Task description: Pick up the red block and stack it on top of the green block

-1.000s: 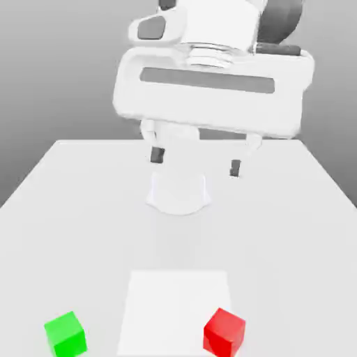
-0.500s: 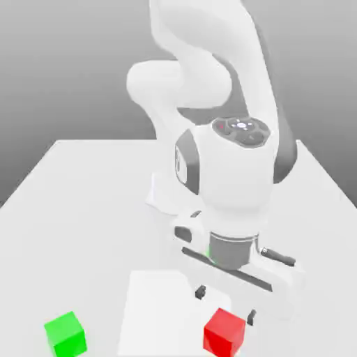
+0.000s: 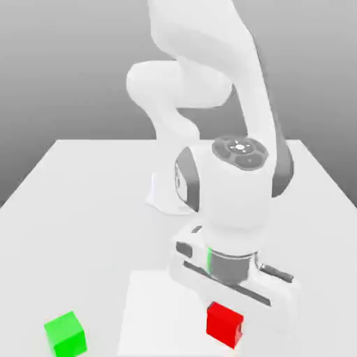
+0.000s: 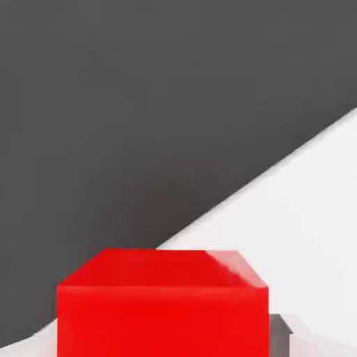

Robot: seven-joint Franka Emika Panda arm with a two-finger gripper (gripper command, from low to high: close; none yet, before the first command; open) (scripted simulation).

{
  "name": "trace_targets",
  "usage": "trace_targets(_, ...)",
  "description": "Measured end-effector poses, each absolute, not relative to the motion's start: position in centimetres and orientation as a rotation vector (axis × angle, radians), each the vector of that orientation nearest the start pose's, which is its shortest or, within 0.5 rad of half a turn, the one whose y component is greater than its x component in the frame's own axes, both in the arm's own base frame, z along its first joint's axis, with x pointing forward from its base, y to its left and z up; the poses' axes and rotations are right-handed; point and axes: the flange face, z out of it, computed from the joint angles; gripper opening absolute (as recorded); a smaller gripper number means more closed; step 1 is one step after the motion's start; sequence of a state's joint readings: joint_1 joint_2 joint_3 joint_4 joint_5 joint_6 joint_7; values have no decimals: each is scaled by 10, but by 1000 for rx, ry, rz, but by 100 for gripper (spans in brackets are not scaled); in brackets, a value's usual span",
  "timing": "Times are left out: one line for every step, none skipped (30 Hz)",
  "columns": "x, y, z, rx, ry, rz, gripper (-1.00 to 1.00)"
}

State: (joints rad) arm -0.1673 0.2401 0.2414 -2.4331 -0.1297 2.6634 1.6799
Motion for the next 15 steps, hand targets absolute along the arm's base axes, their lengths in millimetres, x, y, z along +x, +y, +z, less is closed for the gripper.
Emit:
trace_targets(492, 19, 215, -2219, 2229, -4, -100)
trace_targets(494, -6, 219, -2131, 2314, -5, -100)
trace_targets(495, -31, 223, -2040, 2395, -5, -100)
trace_targets(495, -56, 226, -1946, 2472, -5, -100)
trace_targets(493, -81, 230, -1849, 2545, -5, -100)
trace_targets(491, -106, 234, -1748, 2614, -5, -100)
trace_targets(486, -130, 238, -1644, 2679, -4, -100)
trace_targets(483, -155, 235, -1538, 2739, -3, -100)
trace_targets(480, -173, 226, -1464, 2778, -2, -100)
trace_targets(478, -181, 214, -1426, 2797, -2, -100)
trace_targets(477, -186, 201, -1408, 2806, -2, -100)
trace_targets(476, -187, 189, -1399, 2811, -2, 100)
trace_targets(476, -187, 189, -1399, 2811, -2, 100)
trace_targets(476, -187, 189, -1399, 2811, -2, 100)
trace_targets(476, -187, 189, -1399, 2811, -2, 100)
